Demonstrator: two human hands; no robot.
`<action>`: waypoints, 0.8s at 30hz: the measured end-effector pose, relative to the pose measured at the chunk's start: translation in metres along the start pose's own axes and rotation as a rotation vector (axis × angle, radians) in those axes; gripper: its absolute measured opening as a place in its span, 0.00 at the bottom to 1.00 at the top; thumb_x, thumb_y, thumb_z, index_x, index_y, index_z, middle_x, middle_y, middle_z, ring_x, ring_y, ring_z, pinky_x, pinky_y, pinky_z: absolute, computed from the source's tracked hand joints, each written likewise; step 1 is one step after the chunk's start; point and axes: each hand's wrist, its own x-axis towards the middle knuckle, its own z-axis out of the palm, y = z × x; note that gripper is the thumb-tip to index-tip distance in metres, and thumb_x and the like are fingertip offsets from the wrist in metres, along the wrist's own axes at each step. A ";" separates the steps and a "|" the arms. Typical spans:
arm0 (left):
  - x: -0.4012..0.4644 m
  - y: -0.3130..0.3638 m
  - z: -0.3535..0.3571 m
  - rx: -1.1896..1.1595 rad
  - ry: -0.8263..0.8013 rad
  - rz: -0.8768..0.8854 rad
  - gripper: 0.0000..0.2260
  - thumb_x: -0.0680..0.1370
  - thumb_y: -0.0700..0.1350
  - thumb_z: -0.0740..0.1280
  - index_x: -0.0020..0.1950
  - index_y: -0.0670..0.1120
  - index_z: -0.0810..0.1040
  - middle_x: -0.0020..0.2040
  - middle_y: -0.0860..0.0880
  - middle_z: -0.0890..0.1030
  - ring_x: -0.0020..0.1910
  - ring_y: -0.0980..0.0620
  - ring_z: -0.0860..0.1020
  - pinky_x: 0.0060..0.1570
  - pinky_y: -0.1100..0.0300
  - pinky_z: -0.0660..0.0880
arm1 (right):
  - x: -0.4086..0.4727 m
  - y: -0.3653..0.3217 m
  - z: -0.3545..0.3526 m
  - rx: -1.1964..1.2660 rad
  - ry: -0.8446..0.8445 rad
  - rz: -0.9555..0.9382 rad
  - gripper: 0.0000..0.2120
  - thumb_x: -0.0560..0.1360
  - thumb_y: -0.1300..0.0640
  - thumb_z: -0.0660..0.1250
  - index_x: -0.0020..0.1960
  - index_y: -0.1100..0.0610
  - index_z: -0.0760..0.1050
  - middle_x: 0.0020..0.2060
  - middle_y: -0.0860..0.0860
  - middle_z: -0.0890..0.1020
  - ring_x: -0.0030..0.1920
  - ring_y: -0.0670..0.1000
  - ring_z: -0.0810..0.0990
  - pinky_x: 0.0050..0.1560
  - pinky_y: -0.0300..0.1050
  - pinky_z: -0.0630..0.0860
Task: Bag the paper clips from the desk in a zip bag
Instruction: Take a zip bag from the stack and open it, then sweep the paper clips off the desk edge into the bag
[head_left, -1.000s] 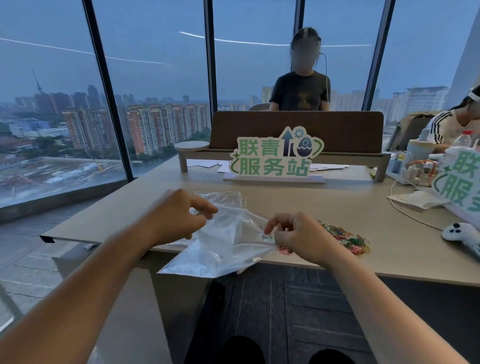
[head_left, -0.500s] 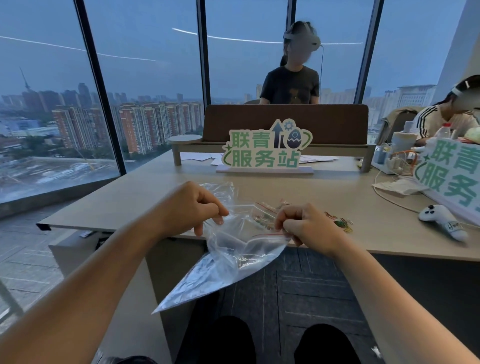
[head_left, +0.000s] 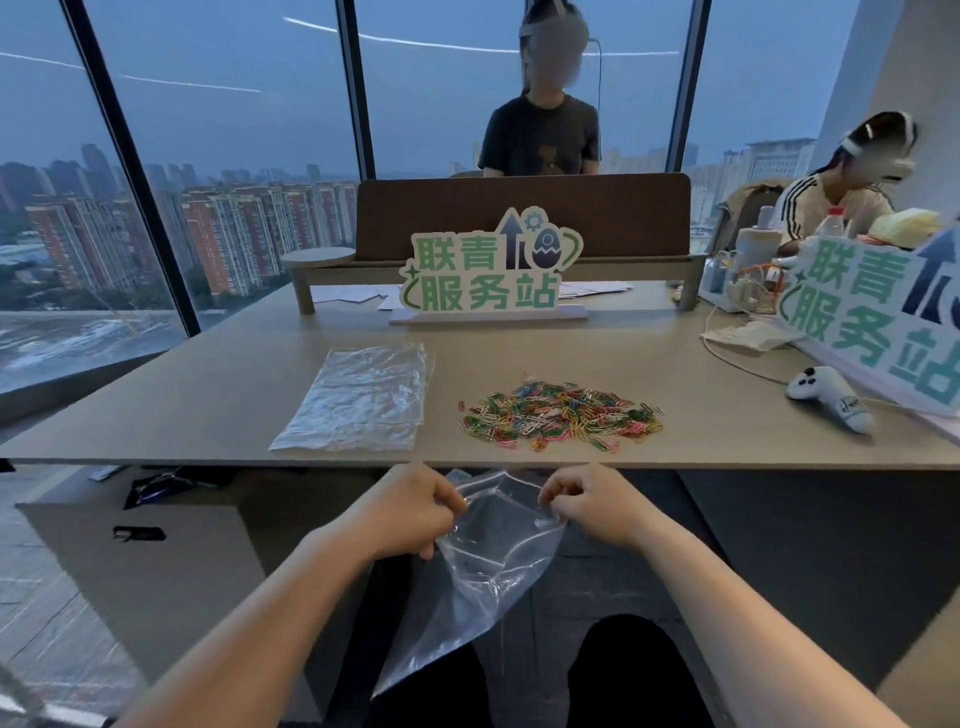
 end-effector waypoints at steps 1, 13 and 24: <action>0.005 -0.002 0.006 -0.003 -0.008 -0.011 0.18 0.70 0.36 0.59 0.53 0.47 0.83 0.23 0.52 0.79 0.23 0.56 0.78 0.30 0.68 0.74 | 0.002 0.005 0.001 -0.029 0.002 0.015 0.09 0.69 0.51 0.62 0.41 0.41 0.80 0.38 0.41 0.83 0.41 0.46 0.80 0.46 0.52 0.79; 0.054 -0.004 0.048 -0.082 -0.097 -0.094 0.18 0.72 0.36 0.59 0.58 0.44 0.80 0.27 0.46 0.81 0.21 0.59 0.76 0.28 0.68 0.72 | 0.020 0.023 0.003 -0.209 0.007 0.137 0.15 0.74 0.49 0.59 0.58 0.40 0.77 0.56 0.41 0.81 0.55 0.48 0.78 0.52 0.48 0.76; 0.086 0.004 0.067 -0.131 -0.067 -0.116 0.15 0.72 0.33 0.58 0.52 0.39 0.81 0.24 0.45 0.79 0.25 0.51 0.78 0.30 0.64 0.76 | 0.025 0.031 -0.013 -0.180 0.166 0.081 0.13 0.75 0.56 0.59 0.50 0.49 0.82 0.43 0.44 0.83 0.41 0.46 0.79 0.41 0.45 0.77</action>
